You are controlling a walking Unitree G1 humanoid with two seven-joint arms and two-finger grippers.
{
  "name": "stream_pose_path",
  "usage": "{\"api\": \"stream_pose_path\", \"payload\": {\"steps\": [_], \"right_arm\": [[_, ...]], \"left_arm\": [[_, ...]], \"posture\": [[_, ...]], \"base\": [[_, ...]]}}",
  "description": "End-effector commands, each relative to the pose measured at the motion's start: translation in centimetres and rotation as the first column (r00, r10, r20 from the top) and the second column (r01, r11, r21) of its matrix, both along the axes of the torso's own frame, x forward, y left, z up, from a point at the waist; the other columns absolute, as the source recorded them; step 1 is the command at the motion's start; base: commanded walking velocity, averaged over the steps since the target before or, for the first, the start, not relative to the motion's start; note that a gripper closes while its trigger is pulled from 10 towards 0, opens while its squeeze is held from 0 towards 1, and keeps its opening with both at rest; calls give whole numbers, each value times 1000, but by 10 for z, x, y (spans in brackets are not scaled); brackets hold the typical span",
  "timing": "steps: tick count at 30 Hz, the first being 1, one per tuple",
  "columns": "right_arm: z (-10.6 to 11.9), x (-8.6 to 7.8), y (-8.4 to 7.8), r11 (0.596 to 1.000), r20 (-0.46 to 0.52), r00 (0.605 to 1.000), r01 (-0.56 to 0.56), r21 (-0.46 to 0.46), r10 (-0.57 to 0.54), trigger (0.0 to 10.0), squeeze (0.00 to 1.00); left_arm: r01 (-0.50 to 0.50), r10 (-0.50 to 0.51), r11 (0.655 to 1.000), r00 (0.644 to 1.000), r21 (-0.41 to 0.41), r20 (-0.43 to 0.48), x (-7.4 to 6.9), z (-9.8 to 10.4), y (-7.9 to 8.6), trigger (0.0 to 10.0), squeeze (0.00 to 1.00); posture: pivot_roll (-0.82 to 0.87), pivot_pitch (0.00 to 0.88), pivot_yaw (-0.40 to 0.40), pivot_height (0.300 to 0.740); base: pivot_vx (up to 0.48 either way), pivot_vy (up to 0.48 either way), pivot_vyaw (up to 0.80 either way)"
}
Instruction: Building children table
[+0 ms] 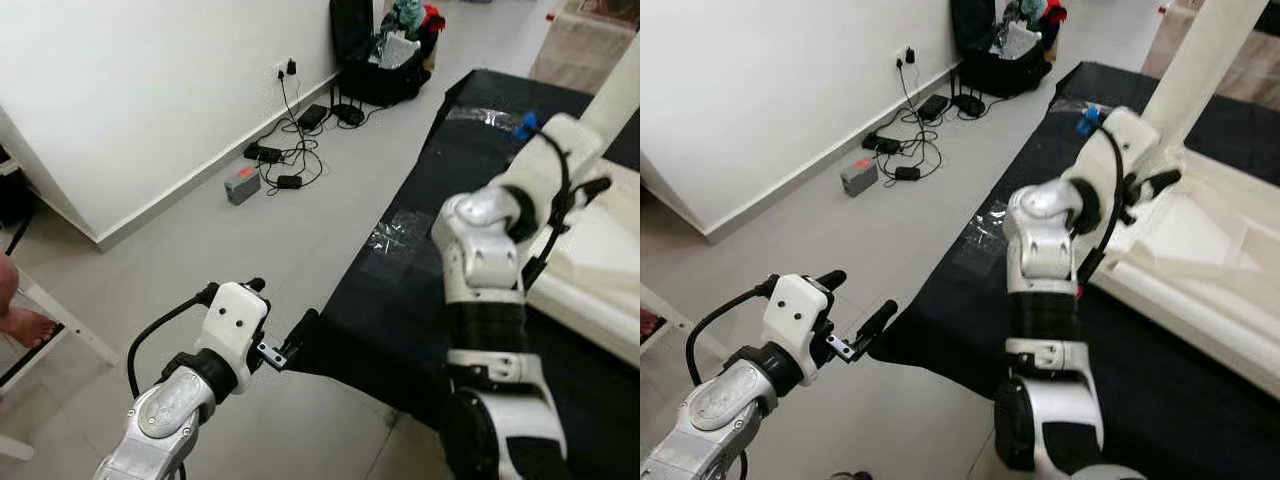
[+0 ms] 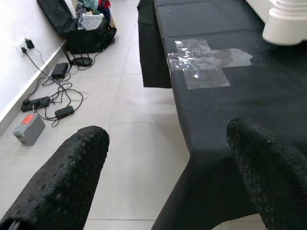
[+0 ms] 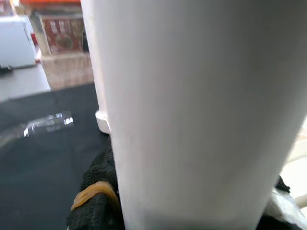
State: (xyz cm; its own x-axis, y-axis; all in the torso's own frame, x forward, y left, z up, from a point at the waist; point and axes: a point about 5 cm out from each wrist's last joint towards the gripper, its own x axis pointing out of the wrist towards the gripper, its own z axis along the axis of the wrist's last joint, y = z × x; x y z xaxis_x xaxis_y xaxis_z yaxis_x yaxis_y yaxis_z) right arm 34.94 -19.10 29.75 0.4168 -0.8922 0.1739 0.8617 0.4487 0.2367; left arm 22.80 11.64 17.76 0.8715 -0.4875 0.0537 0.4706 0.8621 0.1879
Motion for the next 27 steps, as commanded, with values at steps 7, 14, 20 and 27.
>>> {"api": "stream_pose_path", "payload": {"steps": [7, 14, 20, 27], "right_arm": [[23, -7, 1, 998, 120, 992, -18, -62, 26, 10000, 0], [-6, -1, -4, 999, -3, 999, -48, -10, 48, 10000, 0], [-17, 3, -3, 986, 15, 988, -155, 65, 154, 10000, 0], [12, 15, 17, 785, 210, 775, -617, 49, 596, 10000, 0]], "left_arm": [[1, -1, 1000, 1000, 15, -6, -1, -3, 0, 10000, 0], [1, -1, 1000, 1000, 16, -4, -2, -3, 1, 10000, 0], [-9, 9, 1000, 1000, 17, 3, 0, -2, 2, 10000, 0], [-49, 48, 998, 998, 40, 37, 12, 8, 13, 10000, 0]], "posture": [[92, 180, -17, 740], [95, 183, -16, 740], [97, 179, -14, 740], [95, 153, -11, 740]], "base": [[0, 0, 0], [0, 0, 0], [0, 0, 0], [0, 0, 0]]}}
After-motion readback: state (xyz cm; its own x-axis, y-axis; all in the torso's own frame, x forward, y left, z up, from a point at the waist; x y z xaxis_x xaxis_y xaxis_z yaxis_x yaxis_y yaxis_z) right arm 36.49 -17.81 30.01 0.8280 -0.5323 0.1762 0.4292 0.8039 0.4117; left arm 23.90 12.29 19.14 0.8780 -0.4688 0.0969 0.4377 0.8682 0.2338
